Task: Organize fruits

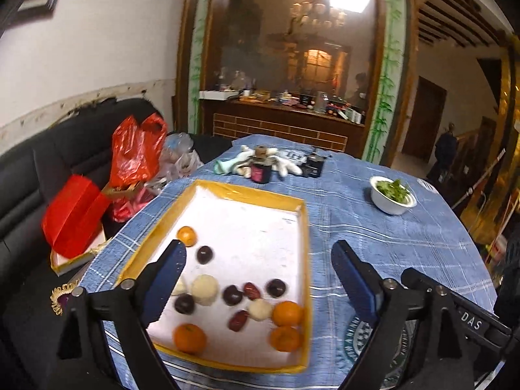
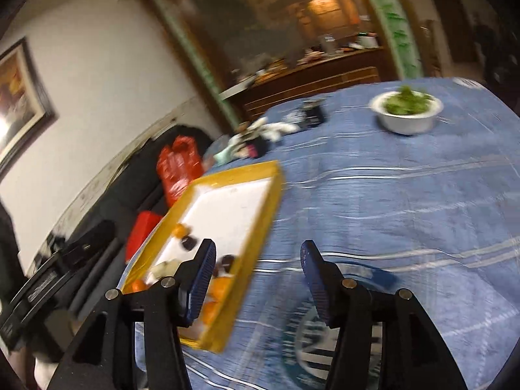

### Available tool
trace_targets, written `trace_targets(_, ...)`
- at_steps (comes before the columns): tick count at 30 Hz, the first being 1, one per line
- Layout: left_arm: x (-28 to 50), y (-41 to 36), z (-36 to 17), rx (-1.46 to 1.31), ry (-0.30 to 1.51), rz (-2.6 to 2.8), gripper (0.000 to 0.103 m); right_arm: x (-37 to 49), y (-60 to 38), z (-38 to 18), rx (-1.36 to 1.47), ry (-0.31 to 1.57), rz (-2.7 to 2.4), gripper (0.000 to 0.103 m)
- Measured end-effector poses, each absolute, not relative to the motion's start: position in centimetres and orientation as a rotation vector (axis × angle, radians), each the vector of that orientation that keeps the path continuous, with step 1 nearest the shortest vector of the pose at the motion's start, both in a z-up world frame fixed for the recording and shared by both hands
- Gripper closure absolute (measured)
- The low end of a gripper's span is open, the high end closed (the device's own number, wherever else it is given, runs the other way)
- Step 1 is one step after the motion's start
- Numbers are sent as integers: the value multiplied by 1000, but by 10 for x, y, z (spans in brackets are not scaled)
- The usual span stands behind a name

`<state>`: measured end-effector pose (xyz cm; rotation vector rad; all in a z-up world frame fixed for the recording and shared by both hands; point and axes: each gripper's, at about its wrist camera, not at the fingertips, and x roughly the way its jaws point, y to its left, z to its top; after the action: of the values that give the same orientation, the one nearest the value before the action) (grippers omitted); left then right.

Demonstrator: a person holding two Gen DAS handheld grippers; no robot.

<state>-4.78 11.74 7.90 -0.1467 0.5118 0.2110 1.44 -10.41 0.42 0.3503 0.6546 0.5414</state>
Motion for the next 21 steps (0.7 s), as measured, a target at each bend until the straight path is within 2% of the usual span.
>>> trace_targets(3, -50, 85, 81, -67, 526, 210, 8, 8, -126, 2, 359, 635, 479, 36)
trace_targets(10, -62, 41, 82, 46, 530, 184, 8, -12, -141, -1, 301, 600, 421, 31)
trace_targets(21, -62, 42, 75, 28, 563, 211, 8, -24, -135, -3, 247, 578, 415, 25)
